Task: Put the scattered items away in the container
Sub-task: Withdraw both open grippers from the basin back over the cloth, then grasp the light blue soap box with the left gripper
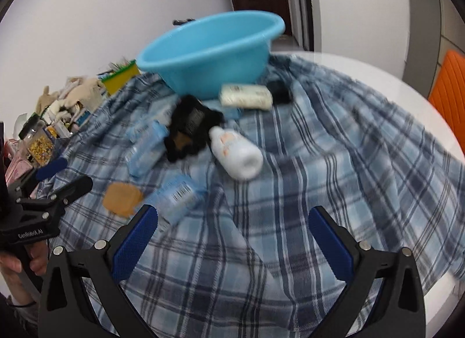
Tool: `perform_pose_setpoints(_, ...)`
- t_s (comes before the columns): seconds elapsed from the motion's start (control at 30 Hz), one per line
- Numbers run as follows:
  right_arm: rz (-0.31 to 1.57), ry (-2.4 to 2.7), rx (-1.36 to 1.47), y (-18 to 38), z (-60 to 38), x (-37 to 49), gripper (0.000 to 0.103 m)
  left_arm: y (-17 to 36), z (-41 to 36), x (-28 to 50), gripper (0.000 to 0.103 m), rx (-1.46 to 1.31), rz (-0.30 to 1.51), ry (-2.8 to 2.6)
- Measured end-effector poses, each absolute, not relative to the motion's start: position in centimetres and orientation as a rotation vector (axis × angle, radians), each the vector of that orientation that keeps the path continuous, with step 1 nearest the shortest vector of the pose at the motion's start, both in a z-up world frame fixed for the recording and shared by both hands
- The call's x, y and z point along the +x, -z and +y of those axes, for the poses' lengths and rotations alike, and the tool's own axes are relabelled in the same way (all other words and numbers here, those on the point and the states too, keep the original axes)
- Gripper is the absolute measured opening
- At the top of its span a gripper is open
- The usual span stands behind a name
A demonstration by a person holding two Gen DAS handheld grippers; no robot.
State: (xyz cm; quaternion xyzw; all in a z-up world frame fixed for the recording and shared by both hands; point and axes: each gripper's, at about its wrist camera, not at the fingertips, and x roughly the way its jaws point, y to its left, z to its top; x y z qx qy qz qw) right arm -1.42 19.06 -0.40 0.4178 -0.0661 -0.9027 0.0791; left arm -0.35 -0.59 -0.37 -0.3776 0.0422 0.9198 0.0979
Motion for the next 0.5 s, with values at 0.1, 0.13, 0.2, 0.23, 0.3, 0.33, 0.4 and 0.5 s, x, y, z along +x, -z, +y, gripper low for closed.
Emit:
perform_pose_setpoints(0.1,-0.201,2.703,1.259,0.5,19.4,-1.5,0.103,0.6,-0.2,-0.4,0.103,-1.135,0.136,-2.704)
perform_pose_setpoints(0.13,-0.198,2.708,1.249,0.3,19.5,-1.6,0.103,0.6,0.1,-0.7,0.103,-1.134,0.137,-2.695)
perform_pose_setpoints(0.2,-0.189,2.712,1.228,-0.1,19.4,-1.8,0.103,0.4,0.4,-1.5,0.103,-1.139,0.143,-2.672)
perform_pose_setpoints(0.23,-0.182,2.71,1.219,-0.3,19.4,-2.0,0.103,0.4,0.7,-2.2,0.103,-1.139,0.154,-2.65)
perform_pose_setpoints(0.3,-0.17,2.693,1.203,-0.7,19.2,-2.3,0.103,0.4,1.1,-3.3,0.103,-1.136,0.179,-2.619)
perform_pose_setpoints(0.33,-0.173,2.67,1.2,-0.9,19.1,-2.5,0.103,0.5,1.4,-3.9,0.103,-1.14,0.212,-2.593)
perform_pose_setpoints(0.4,-0.204,2.605,1.213,-1.2,19.0,-2.9,0.103,0.8,1.8,-5.0,0.103,-1.141,0.264,-2.544)
perform_pose_setpoints(0.5,-0.166,2.586,1.204,-1.6,18.7,-3.0,0.103,0.9,2.5,-6.5,0.103,-1.164,0.312,-2.438)
